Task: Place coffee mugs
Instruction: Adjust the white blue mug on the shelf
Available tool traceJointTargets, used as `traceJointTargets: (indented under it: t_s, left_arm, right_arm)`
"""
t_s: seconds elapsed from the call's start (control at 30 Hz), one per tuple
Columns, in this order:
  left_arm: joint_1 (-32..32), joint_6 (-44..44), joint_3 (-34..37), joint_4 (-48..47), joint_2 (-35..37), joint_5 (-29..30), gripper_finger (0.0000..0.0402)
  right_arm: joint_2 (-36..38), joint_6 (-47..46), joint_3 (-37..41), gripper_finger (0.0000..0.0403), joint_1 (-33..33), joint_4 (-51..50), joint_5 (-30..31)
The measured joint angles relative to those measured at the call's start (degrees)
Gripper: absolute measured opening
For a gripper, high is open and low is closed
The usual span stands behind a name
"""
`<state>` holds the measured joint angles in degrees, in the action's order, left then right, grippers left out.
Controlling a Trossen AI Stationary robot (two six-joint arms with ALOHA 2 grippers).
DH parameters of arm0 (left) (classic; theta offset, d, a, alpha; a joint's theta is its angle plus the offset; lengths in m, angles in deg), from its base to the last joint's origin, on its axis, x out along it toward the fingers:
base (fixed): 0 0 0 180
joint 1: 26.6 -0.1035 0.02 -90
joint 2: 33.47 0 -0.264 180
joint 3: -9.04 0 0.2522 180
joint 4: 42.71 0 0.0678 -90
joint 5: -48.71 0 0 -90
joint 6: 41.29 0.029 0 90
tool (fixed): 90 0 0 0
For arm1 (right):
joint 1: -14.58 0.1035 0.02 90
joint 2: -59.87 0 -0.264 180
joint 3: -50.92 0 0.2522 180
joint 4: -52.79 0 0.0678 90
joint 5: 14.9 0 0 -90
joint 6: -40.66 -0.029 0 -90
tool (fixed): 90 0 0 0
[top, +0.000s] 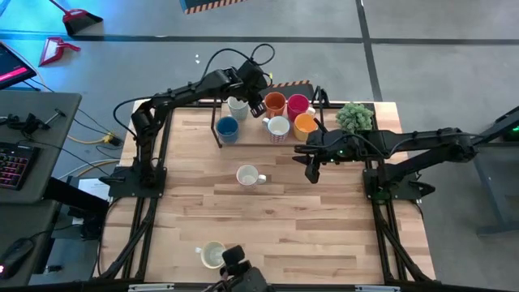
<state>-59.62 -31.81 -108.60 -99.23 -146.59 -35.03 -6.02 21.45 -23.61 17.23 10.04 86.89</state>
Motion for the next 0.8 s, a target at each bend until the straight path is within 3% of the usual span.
traceJointTargets:
  t_s: [0.23,0.57,0.8]
  left_arm:
    - [-0.79,0.72,0.0,-0.15,-0.44,-0.06,0.0111]
    - [-0.72,2.8,0.0,-0.83,-0.44,-0.13,0.0051]
    - [-0.78,4.22,0.0,-2.87,-0.44,-0.13,0.0032]
  right_arm:
    - [0.0,-1.8,0.0,0.0105,0.0,0.03,0.02]
    - [0.0,-4.96,0.0,0.0105,0.02,0.11,-0.37]
    - [0.0,-6.36,0.0,0.0105,0.02,0.49,-1.74]
